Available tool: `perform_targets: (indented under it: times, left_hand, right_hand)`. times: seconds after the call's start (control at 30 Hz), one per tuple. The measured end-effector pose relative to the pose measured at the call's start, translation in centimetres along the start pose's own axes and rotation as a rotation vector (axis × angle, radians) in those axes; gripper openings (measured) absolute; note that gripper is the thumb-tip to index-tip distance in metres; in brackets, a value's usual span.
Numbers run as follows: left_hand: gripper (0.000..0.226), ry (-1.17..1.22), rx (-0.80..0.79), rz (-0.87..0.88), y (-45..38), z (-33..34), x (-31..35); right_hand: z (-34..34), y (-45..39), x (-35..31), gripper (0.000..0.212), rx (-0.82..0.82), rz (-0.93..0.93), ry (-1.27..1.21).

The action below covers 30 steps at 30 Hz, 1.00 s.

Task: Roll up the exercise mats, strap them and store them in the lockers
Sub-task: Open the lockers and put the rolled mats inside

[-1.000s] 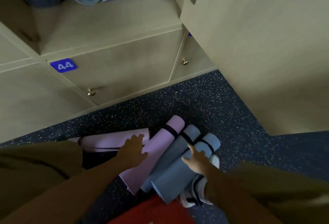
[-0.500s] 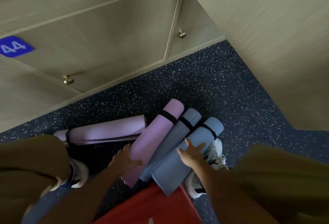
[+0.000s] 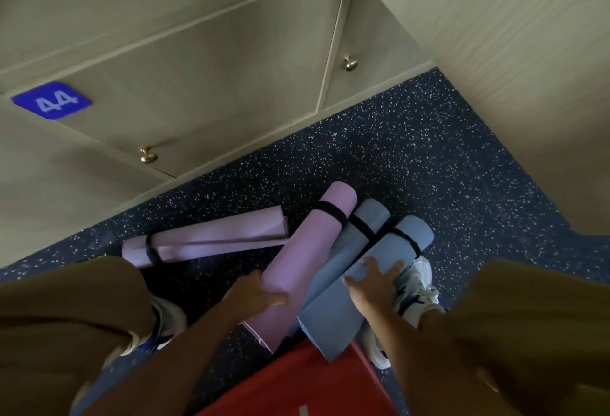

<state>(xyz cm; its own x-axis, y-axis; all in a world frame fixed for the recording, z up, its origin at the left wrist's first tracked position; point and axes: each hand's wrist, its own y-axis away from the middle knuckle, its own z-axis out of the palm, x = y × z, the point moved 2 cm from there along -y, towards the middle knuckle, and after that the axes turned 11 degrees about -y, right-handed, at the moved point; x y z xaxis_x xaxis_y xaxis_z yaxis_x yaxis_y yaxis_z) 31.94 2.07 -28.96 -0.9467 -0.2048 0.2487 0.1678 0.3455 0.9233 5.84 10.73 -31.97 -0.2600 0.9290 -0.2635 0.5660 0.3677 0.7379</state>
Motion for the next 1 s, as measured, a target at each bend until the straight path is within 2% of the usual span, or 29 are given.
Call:
perform_targets:
  times: [0.07, 0.13, 0.23, 0.3, 0.37, 0.5, 0.6, 0.7, 0.87, 0.97, 1.0]
  left_hand:
    - [0.114, 0.047, 0.015, 0.014, 0.2, -0.2, -0.3]
    - [0.104, 0.1, 0.013, 0.025, 0.7, -0.5, -0.3]
    - [0.061, 0.145, 0.011, 0.029, 2.3, -1.1, 0.2]
    - [0.046, 0.172, 0.032, 0.068, 3.4, -1.6, 0.7]
    - [0.048, 0.174, 0.065, 0.113, 4.7, -2.2, 1.1]
    - [0.069, 0.191, 0.152, 0.182, 8.9, -4.2, 1.3]
    - [0.102, 0.202, 0.196, 0.216, 11.5, -5.7, 0.5]
    - [0.099, 0.216, 0.223, 0.308, 14.6, -6.6, -0.2]
    - [0.102, 0.378, 0.262, 0.421, 20.5, -7.2, -1.6]
    - [0.081, 0.48, 0.281, 0.462, 23.4, -7.2, -2.3]
    - [0.081, 0.514, 0.29, 0.475, 24.0, -7.3, -2.5]
  right_hand:
    - [-0.2, 0.1, -0.5, 0.058, 0.015, 0.039, -0.063]
    - [-0.7, 0.3, -1.1, 0.061, 0.015, 0.077, -0.153]
    - [-2.0, 1.2, -2.2, 0.081, 0.038, 0.11, -0.319]
    - [-3.0, 2.3, -3.1, 0.095, 0.06, 0.119, -0.386]
    - [-4.0, 3.5, -3.9, 0.104, 0.075, 0.099, -0.427]
    - [-6.7, 7.4, -5.5, 0.114, 0.059, 0.029, -0.396]
    - [-8.5, 10.6, -6.3, 0.116, 0.055, -0.082, -0.44]
    - [-10.0, 13.8, -6.6, 0.117, 0.084, -0.212, -0.528]
    - [-12.5, 18.7, -7.7, 0.117, 0.027, -0.327, -0.728]
    - [-13.6, 21.4, -9.0, 0.123, -0.033, -0.396, -0.853]
    - [-14.1, 22.7, -9.6, 0.122, -0.065, -0.417, -0.889]
